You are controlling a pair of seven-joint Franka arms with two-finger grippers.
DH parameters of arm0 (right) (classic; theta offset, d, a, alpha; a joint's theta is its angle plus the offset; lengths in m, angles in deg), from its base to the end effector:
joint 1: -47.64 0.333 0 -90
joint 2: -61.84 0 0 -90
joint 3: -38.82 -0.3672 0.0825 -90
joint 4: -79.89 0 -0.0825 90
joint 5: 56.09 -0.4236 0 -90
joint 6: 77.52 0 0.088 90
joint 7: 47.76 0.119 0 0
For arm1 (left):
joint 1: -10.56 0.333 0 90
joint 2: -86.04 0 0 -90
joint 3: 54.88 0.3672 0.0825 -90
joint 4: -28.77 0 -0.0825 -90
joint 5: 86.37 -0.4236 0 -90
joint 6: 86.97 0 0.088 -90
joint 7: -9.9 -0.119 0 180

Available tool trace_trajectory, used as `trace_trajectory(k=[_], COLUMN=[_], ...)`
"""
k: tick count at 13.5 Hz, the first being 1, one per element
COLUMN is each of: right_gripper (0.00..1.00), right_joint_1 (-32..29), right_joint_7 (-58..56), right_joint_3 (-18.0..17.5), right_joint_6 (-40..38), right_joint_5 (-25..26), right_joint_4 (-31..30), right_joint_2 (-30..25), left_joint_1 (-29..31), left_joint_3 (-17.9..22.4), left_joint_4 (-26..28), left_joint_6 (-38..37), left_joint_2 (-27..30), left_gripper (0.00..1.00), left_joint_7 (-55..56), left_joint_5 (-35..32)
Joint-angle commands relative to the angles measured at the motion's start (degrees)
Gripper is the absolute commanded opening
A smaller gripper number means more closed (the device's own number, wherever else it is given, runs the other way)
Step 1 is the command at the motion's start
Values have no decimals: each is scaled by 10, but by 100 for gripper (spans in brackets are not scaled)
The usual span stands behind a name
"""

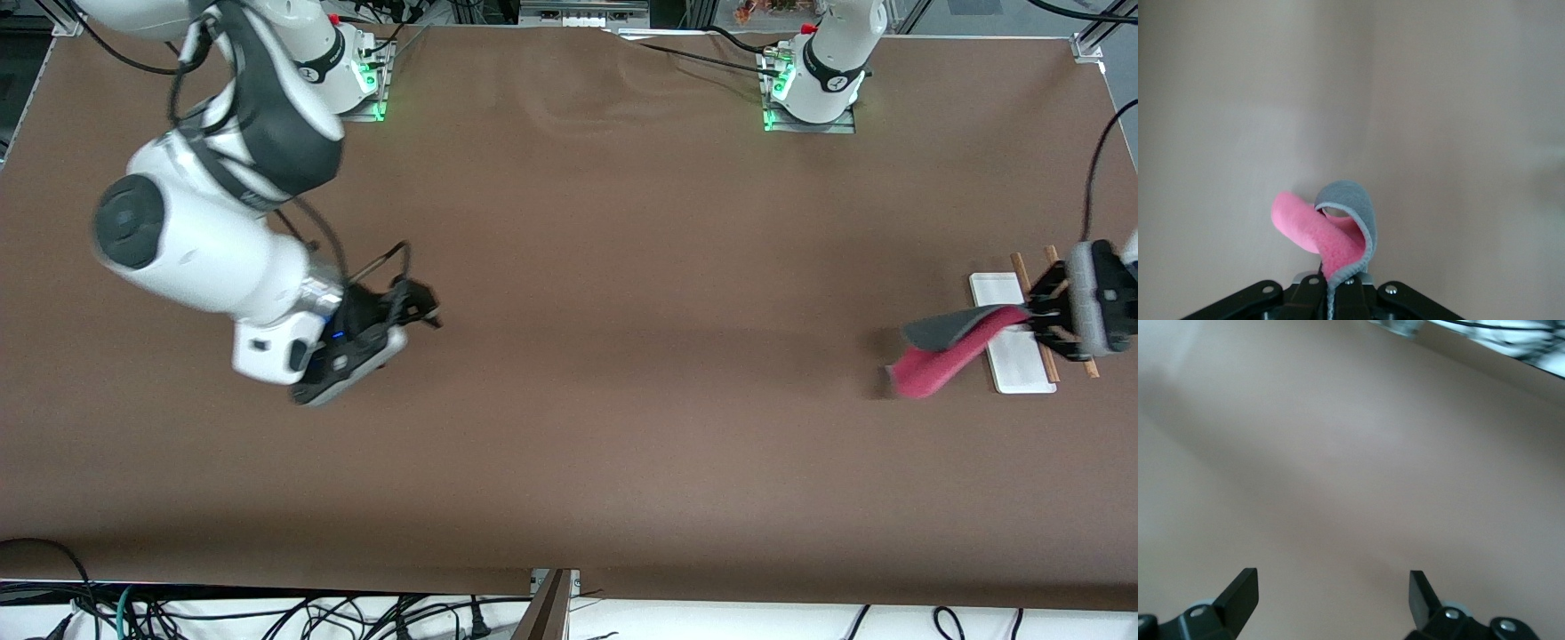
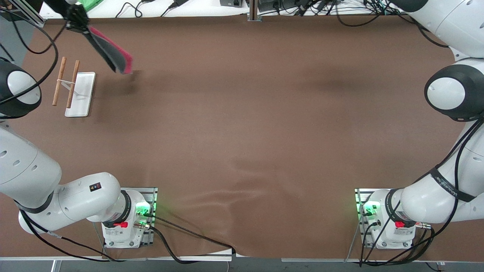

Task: Pass towel and hang on rack
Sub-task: 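Drape the towel over the wooden rods with the left gripper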

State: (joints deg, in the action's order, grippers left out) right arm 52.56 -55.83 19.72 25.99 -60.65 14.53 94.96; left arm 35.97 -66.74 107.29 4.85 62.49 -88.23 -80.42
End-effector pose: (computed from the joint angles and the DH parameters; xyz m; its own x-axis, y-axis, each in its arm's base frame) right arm 0.7508 0.2609 0.5227 0.8838 0.4457 0.1421 0.4675 -0.8513 -0.2383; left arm 0.6947 0.1818 0.5027 0.1286 -0.9703 0.2051 -0.9847 -0.1004 0.1425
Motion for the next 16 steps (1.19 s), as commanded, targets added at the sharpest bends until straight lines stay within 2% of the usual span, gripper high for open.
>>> trace_trajectory(k=[1, 3, 5, 6, 9, 12, 15, 16], right_gripper=[100, 100, 100, 100, 100, 100, 100, 100], right_joint_1=[-5, -19, -22, -34, -73, -75, -77, -76], right_joint_7=[0, 7, 7, 6, 4, 8, 7, 10], right_joint_3=[55, 96, 150, 165, 167, 161, 163, 163], right_joint_6=[-10, -10, -10, -9, -9, -65, -110, -121], right_joint_5=[7, 9, 30, 36, 41, 119, 118, 118], right_joint_4=[-54, -84, -109, -119, -139, -163, -179, -193], right_joint_2=[-65, -117, -149, -164, -200, -253, -269, -280], left_joint_1=[37, 60, 81, 89, 127, 157, 170, 169], left_joint_3=[16, 45, 71, 81, 92, 93, 92, 93], left_joint_4=[-46, -61, -81, -86, -87, -87, -87, -85], left_joint_6=[-2, 8, 16, 26, 51, 87, 111, 119], left_joint_2=[-29, -57, -89, -98, -110, -134, -160, -162], left_gripper=[0, 0, 0, 0, 0, 0, 0, 15], left_joint_7=[-3, -26, -50, -67, -116, -143, -143, -143], left_joint_5=[-23, -23, -23, -23, -23, -23, -23, -23])
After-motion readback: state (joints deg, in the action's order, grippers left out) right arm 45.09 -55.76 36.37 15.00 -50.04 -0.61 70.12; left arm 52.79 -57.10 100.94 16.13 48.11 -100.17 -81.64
